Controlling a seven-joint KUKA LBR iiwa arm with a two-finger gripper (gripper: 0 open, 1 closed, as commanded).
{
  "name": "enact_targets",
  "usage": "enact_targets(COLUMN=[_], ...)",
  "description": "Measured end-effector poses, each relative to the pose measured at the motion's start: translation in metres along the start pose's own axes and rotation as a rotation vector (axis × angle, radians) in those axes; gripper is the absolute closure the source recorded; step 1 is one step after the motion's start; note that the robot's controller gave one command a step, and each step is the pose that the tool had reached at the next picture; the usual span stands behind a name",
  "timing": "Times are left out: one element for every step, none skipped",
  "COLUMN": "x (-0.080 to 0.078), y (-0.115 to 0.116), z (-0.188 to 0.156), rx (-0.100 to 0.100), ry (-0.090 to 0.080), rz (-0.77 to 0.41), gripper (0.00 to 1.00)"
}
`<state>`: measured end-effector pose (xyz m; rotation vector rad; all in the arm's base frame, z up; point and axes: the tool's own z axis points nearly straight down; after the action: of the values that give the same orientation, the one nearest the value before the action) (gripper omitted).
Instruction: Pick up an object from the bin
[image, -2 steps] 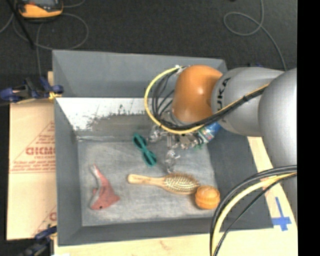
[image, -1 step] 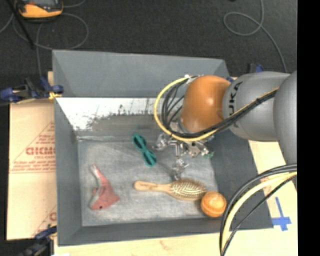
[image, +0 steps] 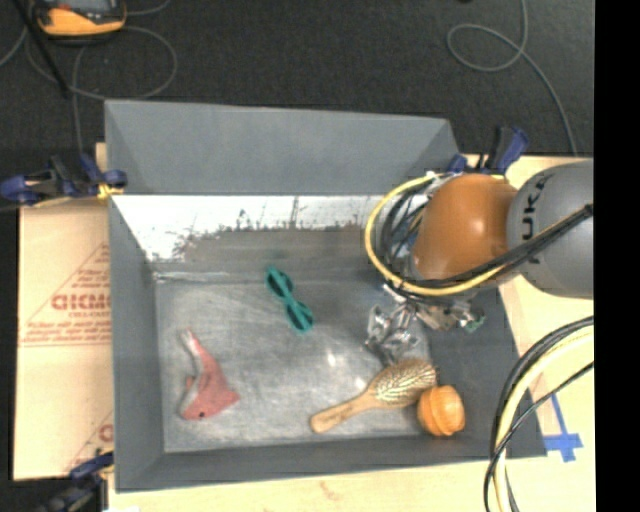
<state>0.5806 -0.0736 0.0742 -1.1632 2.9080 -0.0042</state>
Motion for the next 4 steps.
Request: enact_targets(x=[0.000,-0.001,0.002,0.002], y=[0.000,0.002,-0.007,-0.007], z=[0.000,-0.041,-0.083,-0.083], rx=[0.000,-0.009,-0.004,-0.005], ry=[0.000,0.009,0.004,0.003], rz=[0.001,0.005,-0.047,-0.046], gripper=[1.00,1.00,0.00,0.00])
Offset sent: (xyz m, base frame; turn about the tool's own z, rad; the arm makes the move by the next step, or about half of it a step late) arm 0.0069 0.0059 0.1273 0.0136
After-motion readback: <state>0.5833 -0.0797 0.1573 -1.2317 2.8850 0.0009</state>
